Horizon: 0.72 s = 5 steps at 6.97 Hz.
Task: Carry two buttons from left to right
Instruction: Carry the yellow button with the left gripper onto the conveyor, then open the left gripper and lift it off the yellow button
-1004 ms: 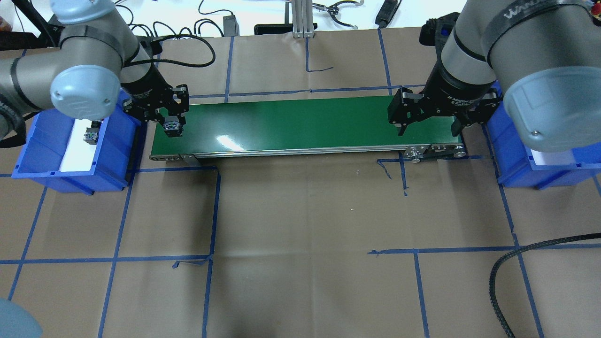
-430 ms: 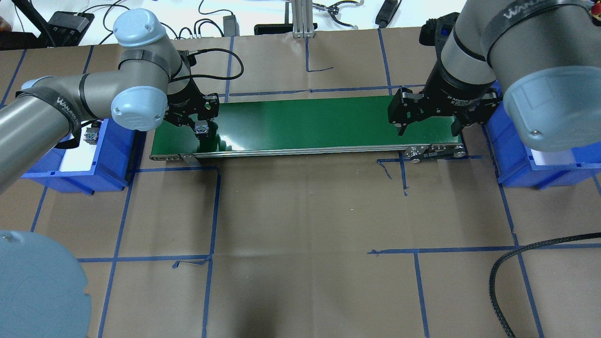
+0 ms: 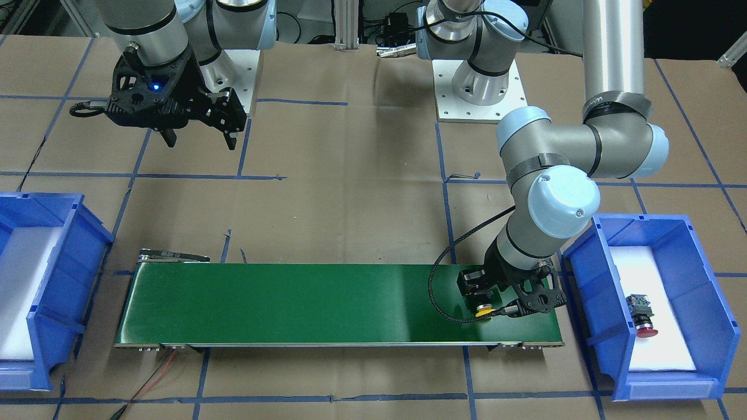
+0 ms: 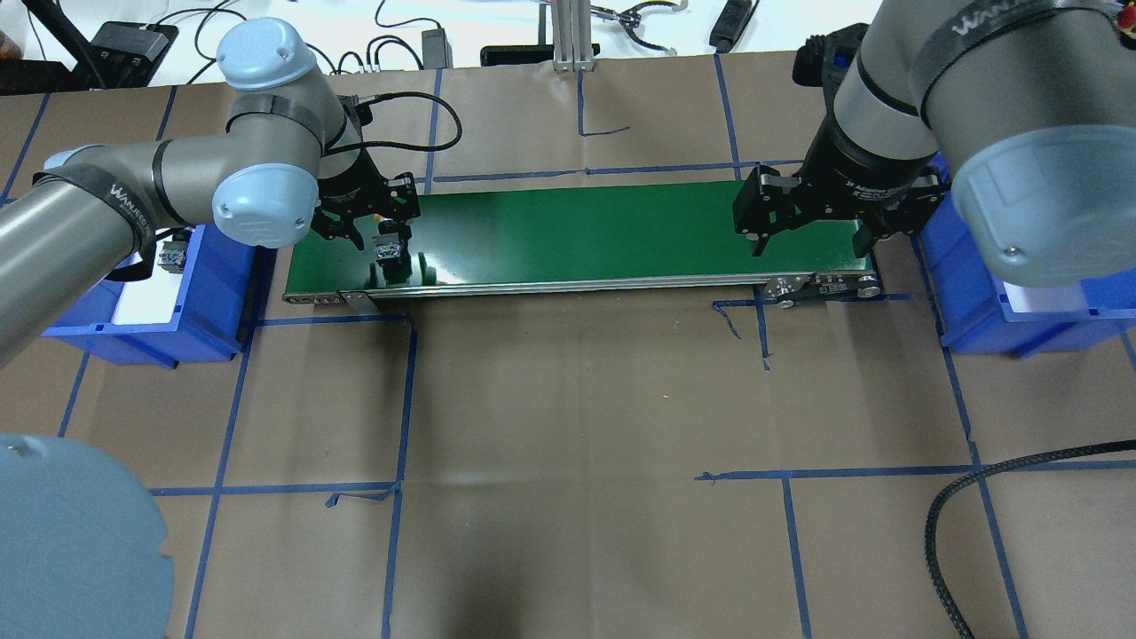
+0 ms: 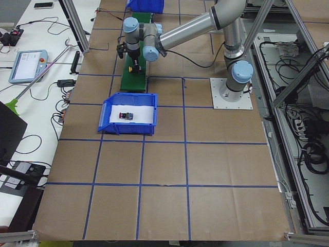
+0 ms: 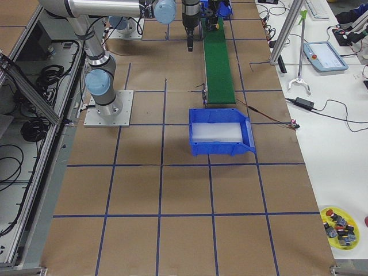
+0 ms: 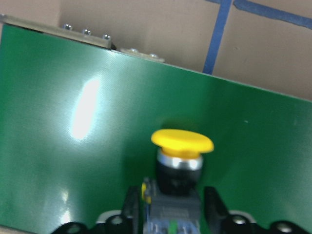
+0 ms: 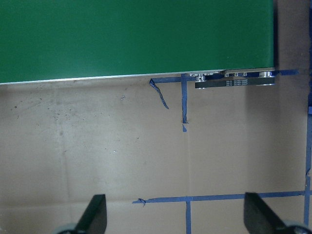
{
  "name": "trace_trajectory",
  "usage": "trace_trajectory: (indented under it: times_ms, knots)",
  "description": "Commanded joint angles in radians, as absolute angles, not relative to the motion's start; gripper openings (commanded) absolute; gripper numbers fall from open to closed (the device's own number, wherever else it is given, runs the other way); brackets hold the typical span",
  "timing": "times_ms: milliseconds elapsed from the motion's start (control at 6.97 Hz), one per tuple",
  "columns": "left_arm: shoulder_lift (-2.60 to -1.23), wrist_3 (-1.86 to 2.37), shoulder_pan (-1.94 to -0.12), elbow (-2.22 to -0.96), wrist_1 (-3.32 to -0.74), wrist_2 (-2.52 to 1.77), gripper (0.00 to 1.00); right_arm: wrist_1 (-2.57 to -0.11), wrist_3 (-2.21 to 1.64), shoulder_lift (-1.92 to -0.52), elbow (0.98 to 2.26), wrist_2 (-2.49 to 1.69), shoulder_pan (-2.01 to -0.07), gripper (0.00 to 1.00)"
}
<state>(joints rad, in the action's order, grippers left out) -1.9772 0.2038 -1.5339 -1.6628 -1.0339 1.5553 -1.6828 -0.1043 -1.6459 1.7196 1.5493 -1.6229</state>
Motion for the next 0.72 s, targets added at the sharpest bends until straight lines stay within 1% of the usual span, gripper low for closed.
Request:
trace_trajectory:
  times_ms: [0,430,574]
  knots:
    - [-1.933,0.204,-1.532,-1.635,-1.048,1.557,1.0,-1.683,-0.104,-1.646,1.72,1.549,-1.623,1.0]
    - [-1.774,0.18,-1.516,-1.634,-1.193,1.555,1.0,-1.683,-0.104,-1.646,1.718,1.549,-1.623,1.0]
    - [-1.763,0.125,-1.511,-1.62,-1.207,1.557,1.0,-1.683,-0.104,-1.646,1.718,1.549,-1.623,1.0]
